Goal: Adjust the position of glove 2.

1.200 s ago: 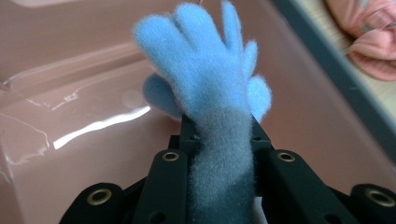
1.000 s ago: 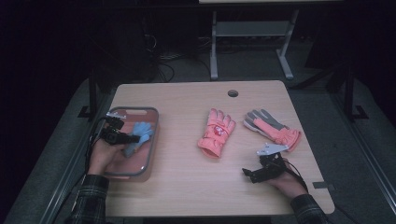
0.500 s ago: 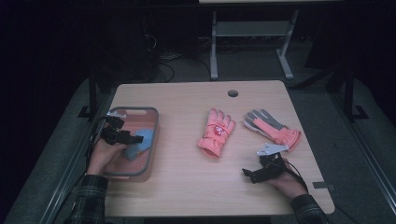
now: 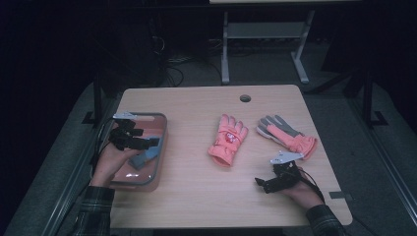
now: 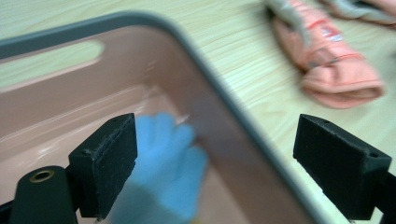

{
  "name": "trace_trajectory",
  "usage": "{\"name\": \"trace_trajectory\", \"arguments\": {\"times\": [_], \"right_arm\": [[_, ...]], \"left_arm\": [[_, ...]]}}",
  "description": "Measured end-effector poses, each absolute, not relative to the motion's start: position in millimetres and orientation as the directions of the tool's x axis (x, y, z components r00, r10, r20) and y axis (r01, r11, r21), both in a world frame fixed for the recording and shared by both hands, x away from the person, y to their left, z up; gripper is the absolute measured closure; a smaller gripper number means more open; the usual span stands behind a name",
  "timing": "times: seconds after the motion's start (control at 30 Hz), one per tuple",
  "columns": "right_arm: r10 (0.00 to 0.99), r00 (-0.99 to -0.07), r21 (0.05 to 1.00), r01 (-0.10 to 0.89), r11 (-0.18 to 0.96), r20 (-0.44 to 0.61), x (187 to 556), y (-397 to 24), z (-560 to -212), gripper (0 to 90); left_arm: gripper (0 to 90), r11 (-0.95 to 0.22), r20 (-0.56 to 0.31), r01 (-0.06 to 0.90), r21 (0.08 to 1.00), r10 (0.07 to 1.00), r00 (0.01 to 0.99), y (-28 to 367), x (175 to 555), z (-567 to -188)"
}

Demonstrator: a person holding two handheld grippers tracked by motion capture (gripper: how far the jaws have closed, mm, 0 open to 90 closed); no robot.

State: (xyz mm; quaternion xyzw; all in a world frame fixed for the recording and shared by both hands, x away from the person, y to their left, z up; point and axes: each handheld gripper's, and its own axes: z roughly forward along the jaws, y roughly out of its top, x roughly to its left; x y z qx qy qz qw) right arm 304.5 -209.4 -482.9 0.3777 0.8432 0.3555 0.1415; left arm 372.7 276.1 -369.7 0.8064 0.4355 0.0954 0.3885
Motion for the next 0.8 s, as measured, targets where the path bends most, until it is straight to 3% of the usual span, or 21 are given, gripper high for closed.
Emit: {"name": "trace_trajectory", "arguments": {"times": [0.13, 0.8], "right_arm": [[0.725, -0.688, 0.717, 0.521, 0.464, 0.032, 303.1, -210.3, -482.2, 8.2], [0.718, -0.695, 0.714, 0.522, 0.467, 0.038, 304.2, -210.9, -482.2, 7.9]], "left_arm": [[13.3, -0.332, -0.192, 0.611, 0.719, 0.75, 0.633, 258.2, 366.7, -364.0], [13.5, -0.451, -0.186, 0.552, 0.701, 0.632, 0.752, 159.4, 338.8, -385.9]]}}
